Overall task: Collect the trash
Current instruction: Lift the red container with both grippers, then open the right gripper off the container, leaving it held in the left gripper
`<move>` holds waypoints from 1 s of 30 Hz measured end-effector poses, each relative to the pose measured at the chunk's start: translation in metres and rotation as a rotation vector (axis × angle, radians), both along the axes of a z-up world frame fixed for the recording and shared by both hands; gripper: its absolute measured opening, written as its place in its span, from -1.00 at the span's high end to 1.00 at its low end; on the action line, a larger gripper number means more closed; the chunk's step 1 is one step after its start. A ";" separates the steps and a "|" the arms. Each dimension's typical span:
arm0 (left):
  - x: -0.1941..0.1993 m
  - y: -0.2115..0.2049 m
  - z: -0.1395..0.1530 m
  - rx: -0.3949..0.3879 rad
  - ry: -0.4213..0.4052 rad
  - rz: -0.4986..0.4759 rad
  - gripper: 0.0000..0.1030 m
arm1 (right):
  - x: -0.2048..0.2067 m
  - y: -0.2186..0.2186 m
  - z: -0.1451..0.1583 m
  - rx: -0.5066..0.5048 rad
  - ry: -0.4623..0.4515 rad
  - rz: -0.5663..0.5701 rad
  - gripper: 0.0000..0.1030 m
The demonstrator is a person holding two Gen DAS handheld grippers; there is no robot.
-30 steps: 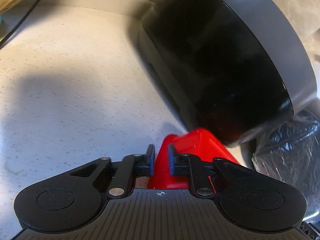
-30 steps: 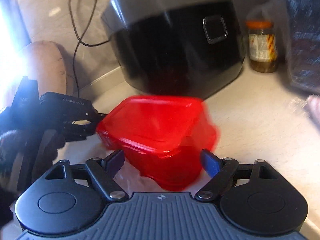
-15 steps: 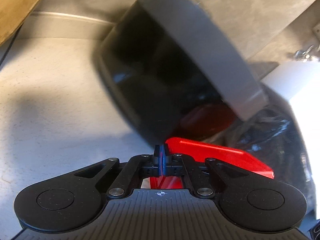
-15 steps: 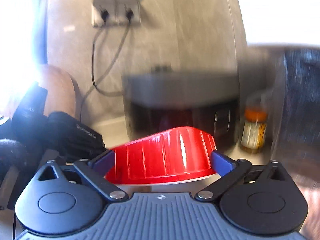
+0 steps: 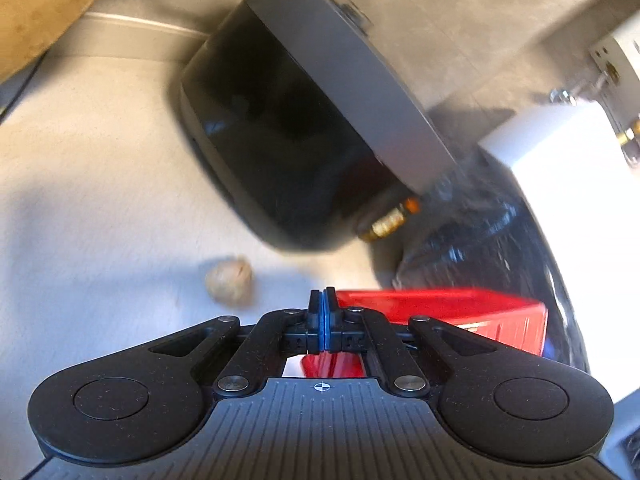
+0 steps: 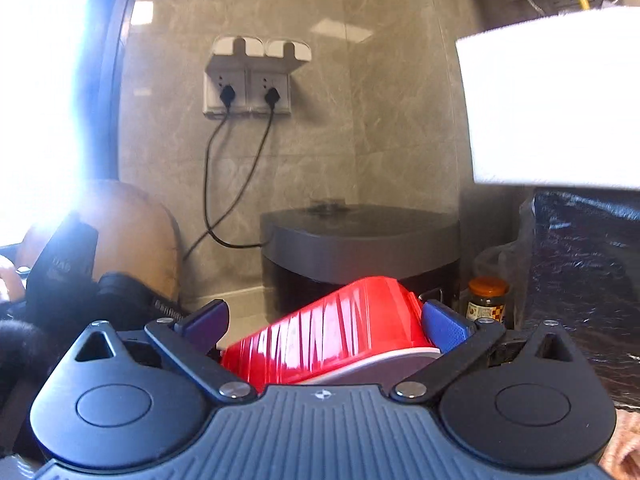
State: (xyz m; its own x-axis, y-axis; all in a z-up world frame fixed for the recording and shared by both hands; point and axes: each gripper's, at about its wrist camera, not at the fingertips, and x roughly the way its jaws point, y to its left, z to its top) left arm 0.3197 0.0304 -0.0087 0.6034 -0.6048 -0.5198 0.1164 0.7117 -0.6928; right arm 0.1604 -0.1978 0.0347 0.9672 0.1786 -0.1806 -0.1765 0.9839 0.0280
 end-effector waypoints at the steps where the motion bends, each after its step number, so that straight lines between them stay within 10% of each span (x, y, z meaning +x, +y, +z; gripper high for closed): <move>1: -0.010 0.002 -0.002 -0.002 0.017 -0.009 0.99 | -0.004 0.003 0.004 -0.004 -0.002 0.007 -1.00; 7: -0.048 0.026 -0.015 0.088 0.043 0.043 0.76 | 0.056 0.053 0.004 -0.048 0.223 0.278 -0.73; 14: -0.071 0.044 0.017 0.297 -0.080 0.147 0.73 | 0.091 0.043 0.041 -0.002 0.265 0.263 -0.56; 24: -0.059 0.002 0.051 0.324 -0.211 0.016 0.72 | 0.080 -0.019 0.002 0.058 0.309 0.017 -0.56; 30: -0.017 -0.057 0.058 0.567 -0.298 -0.115 0.64 | 0.074 -0.054 -0.032 0.119 0.379 -0.106 -0.56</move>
State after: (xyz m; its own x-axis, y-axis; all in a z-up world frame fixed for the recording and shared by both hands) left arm 0.3026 -0.0265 0.0491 0.7187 -0.3551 -0.5979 0.3425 0.9290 -0.1400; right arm 0.2349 -0.2522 0.0031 0.8501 0.1230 -0.5120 -0.0301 0.9821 0.1861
